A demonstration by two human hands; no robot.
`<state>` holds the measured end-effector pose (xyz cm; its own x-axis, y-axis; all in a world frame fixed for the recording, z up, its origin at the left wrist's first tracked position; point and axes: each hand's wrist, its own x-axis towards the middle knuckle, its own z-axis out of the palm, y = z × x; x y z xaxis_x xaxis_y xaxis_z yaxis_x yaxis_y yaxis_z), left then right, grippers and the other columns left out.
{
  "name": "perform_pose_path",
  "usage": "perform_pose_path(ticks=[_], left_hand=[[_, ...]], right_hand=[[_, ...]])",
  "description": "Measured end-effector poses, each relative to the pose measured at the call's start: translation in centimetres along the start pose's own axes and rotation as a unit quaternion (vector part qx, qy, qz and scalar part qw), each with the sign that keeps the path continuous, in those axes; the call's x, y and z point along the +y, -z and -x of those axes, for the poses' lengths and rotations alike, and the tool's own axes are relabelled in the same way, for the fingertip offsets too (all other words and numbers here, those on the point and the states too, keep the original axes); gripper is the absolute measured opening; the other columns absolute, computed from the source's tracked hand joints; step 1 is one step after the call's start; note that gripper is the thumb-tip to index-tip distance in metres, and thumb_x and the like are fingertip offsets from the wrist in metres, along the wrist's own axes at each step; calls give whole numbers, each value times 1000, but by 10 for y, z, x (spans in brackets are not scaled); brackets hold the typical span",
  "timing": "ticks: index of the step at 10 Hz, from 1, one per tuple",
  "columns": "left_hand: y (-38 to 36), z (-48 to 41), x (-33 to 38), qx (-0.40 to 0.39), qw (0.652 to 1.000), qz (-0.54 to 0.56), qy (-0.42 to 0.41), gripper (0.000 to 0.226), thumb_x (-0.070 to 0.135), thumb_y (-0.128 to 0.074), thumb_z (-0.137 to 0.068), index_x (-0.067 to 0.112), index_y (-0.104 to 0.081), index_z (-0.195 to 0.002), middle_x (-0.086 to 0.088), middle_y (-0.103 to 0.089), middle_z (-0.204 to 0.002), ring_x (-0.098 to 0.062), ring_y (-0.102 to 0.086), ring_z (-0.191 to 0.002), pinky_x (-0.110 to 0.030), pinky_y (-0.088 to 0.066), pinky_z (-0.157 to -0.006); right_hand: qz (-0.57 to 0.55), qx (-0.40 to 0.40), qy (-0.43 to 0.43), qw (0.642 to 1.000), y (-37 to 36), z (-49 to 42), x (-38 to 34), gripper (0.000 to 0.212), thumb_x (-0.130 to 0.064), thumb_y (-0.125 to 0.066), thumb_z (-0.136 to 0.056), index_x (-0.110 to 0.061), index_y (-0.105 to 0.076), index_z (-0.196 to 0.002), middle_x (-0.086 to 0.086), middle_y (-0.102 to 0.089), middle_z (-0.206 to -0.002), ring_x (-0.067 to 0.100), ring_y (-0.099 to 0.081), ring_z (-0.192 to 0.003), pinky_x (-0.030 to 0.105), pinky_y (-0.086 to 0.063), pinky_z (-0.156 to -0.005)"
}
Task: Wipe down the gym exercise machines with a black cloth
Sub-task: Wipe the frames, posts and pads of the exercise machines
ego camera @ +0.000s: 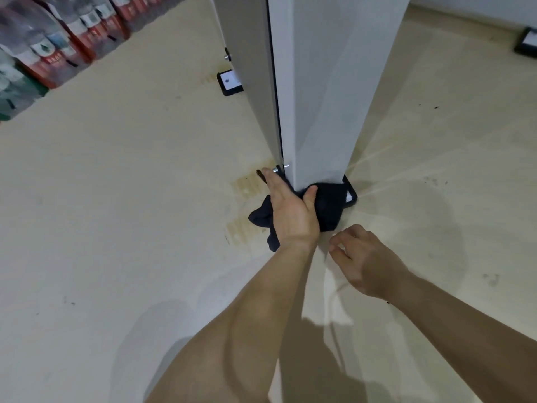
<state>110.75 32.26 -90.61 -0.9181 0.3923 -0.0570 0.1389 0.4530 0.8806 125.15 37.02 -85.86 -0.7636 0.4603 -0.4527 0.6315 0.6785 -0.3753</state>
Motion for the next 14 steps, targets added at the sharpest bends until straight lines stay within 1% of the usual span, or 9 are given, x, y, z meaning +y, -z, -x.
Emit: perform_pose_path(ticks=[3, 5, 6, 7, 8, 9, 10, 12, 14], left_hand=[[27, -8, 38, 14, 994, 12, -105, 92, 38, -61, -93, 33, 5, -157, 3, -12, -166, -20, -17, -151, -47, -27, -120], [-4, -4, -29, -109, 928, -346, 82, 92, 65, -29, -98, -6, -10, -155, -17, 25, -162, -27, 18, -152, -43, 6, -125], [-9, -8, -37, -122, 906, -399, 66, 89, 66, -25, -98, -6, -25, -150, -16, 19, -164, -26, 16, -153, -42, 3, -124], [0, -10, -35, -160, 903, -395, 54, 70, 56, -30, -103, 2, -39, -146, -15, 9, -166, -26, 9, -154, -41, -4, -125], [28, 0, -26, -176, 924, -340, 25, 45, 44, -34, -105, 14, -60, -127, -13, -43, -149, -33, -39, -139, -41, -38, -106], [75, 34, -4, -158, 950, -269, -3, 28, 39, -47, -102, 21, -68, -103, -5, -70, -96, -29, -62, -90, -37, -47, -70], [128, 77, 37, -173, 967, -184, 12, 23, 32, -62, -95, 25, -59, -73, 9, -58, -63, -19, -52, -66, -31, -37, -58], [220, 167, 165, -196, 973, -54, 110, 24, 23, -76, -84, 21, -55, -73, 13, -59, -64, -11, -53, -59, -35, -49, -62], [319, 228, 321, -227, 966, -17, 127, 30, 28, -71, -89, 40, -46, -101, 3, -70, -83, -17, -66, -69, -45, -58, -67]], right_hand=[[-81, 11, 4, 997, 30, -17, -28, 32, -32, -35, -104, -16, -63, -109, 4, -51, -116, 26, -50, -109, 37, -41, -97], [-158, 37, -28, 986, -1, -15, -8, 33, -28, -34, -102, -16, -64, -107, 4, -56, -109, 29, -55, -101, 43, -50, -86], [-151, 12, -44, 988, -16, -11, 5, 32, -31, -37, -104, -18, -65, -110, 0, -54, -114, 22, -53, -108, 34, -45, -93], [-110, -51, -76, 990, -21, -8, 14, 34, -36, -35, -105, -21, -63, -118, -2, -52, -121, 17, -49, -115, 27, -39, -97], [-145, -19, -102, 984, -16, -7, 11, 33, -39, -41, -102, -23, -61, -123, 1, -51, -124, 21, -55, -110, 37, -44, -100], [-199, 53, -120, 971, -3, 14, -4, 36, -33, -49, -100, -23, -53, -134, 3, -49, -129, 20, -58, -106, 37, -46, -97], [-222, 88, -99, 966, 20, 62, -31, 42, -27, -50, -99, -31, -46, -141, -4, -45, -134, 18, -57, -107, 39, -49, -94], [-222, 36, -15, 974, 91, 187, -110, 47, -22, -58, -93, -32, -50, -138, -4, -42, -135, 22, -49, -119, 39, -45, -101], [-219, 58, -1, 974, 222, 314, -168, 13, -29, -62, -92, -28, -56, -81, -14, -51, -89, 12, -54, -84, 28, -45, -71]])
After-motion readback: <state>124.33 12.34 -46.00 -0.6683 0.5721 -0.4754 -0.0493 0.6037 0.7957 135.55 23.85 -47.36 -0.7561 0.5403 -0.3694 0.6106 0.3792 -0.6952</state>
